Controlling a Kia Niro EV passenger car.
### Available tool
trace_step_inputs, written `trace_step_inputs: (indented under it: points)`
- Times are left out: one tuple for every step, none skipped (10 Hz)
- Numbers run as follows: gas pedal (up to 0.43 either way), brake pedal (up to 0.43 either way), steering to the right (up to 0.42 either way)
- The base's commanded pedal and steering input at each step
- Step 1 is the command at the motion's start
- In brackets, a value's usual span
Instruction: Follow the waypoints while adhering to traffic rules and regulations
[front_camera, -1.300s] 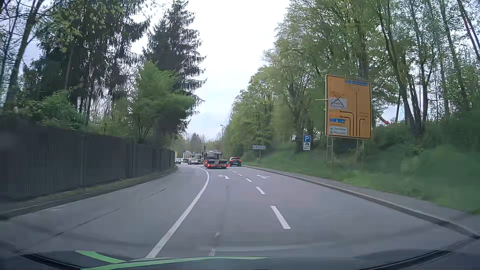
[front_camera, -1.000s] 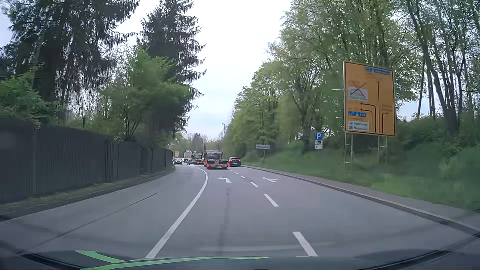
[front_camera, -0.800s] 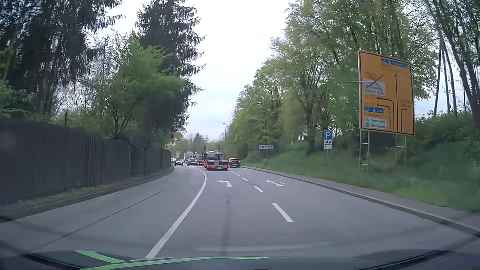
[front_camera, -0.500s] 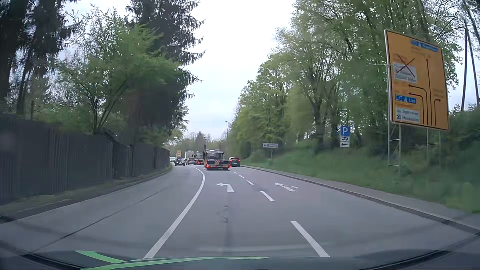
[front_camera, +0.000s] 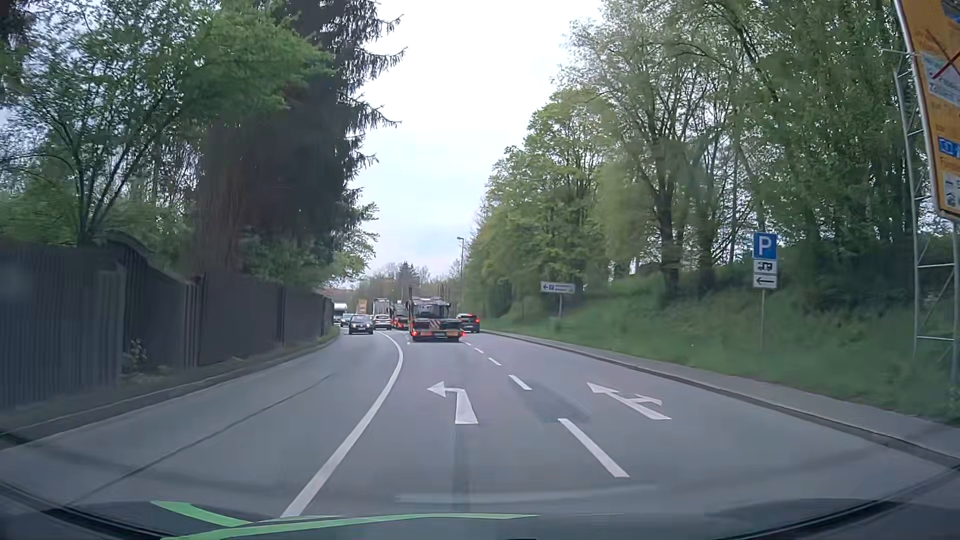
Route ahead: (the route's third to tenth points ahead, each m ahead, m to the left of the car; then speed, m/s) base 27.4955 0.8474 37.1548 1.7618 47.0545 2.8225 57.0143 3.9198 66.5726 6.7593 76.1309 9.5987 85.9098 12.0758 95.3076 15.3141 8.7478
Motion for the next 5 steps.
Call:
trace_step_inputs:
  points:
    - [0.000,0.000,-0.011]
    - [0.000,0.000,-0.011]
    - [0.000,0.000,-0.011]
    - [0.000,0.000,-0.011]
    - [0.000,0.000,-0.011]
